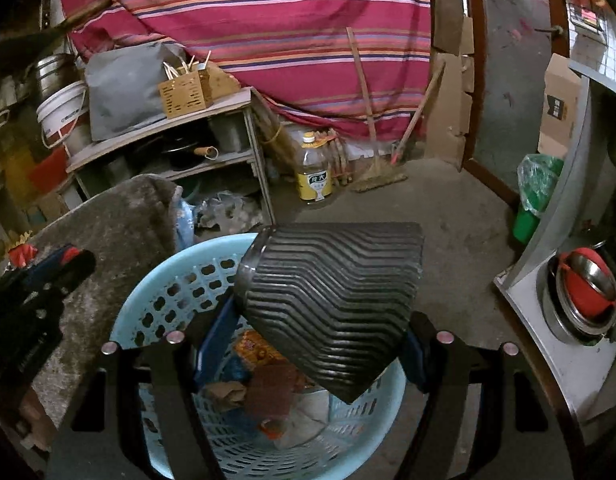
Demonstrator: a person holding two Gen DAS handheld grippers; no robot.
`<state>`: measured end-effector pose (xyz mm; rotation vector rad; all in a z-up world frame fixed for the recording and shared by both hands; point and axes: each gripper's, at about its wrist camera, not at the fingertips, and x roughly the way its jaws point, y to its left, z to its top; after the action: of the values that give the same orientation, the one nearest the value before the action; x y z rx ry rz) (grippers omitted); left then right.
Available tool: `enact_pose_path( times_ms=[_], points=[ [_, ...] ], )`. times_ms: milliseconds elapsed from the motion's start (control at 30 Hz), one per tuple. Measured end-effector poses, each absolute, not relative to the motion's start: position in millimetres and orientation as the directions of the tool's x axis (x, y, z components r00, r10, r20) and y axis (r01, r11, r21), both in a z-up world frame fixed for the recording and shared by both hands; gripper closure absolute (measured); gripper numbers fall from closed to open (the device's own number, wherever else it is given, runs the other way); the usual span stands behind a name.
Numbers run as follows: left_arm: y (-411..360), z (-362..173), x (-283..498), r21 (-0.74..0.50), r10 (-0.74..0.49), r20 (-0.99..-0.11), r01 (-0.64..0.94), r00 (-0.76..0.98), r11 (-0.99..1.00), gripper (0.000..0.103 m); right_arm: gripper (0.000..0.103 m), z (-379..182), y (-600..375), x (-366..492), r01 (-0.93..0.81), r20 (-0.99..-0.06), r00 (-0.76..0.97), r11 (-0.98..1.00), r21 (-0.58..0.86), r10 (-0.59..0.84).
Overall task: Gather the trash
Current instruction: 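Carry the red cap and black mesh item over the blue basket and open both tools, then return the left tool to the table and grasp the printed snack wrapper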
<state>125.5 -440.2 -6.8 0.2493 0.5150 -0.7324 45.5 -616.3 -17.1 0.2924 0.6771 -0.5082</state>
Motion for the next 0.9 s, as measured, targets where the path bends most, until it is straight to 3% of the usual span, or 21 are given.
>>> enact_pose_path(
  times_ms=[200, 267, 500, 667, 767, 900],
  points=[
    [-452, -5, 125, 0.036, -0.586, -0.529, 0.706, 0.614, 0.707, 0.072, 0.032, -20, -625, 39, 0.555, -0.661, 0.661, 0.824, 0.114, -0.354],
    [-448, -2, 127, 0.017, -0.596, -0.525, 0.708, 0.608, 0.706, 0.050, 0.032, -20, -627, 36, 0.561, -0.657, 0.666, 0.818, 0.129, -0.353],
    [-410, 20, 133, 0.005, -0.582, -0.472, 0.662, 0.662, 0.749, 0.016, 0.032, -19, -612, 51, 0.535, -0.660, 0.672, 0.836, 0.121, -0.335],
    [-369, 27, 144, 0.032, -0.532, -0.454, 0.610, 0.715, 0.792, 0.009, 0.031, -15, -593, 68, 0.510, -0.661, 0.683, 0.851, 0.127, -0.311],
    [-334, 26, 152, 0.071, -0.479, -0.448, 0.564, 0.755, 0.823, 0.007, 0.014, -13, -581, 77, 0.526, -0.658, 0.676, 0.843, 0.116, -0.331],
    [-269, 26, 176, 0.106, -0.391, -0.455, 0.485, 0.800, 0.868, 0.006, 0.013, -13, -573, 83, 0.540, -0.663, 0.669, 0.833, 0.123, -0.336]
  ],
)
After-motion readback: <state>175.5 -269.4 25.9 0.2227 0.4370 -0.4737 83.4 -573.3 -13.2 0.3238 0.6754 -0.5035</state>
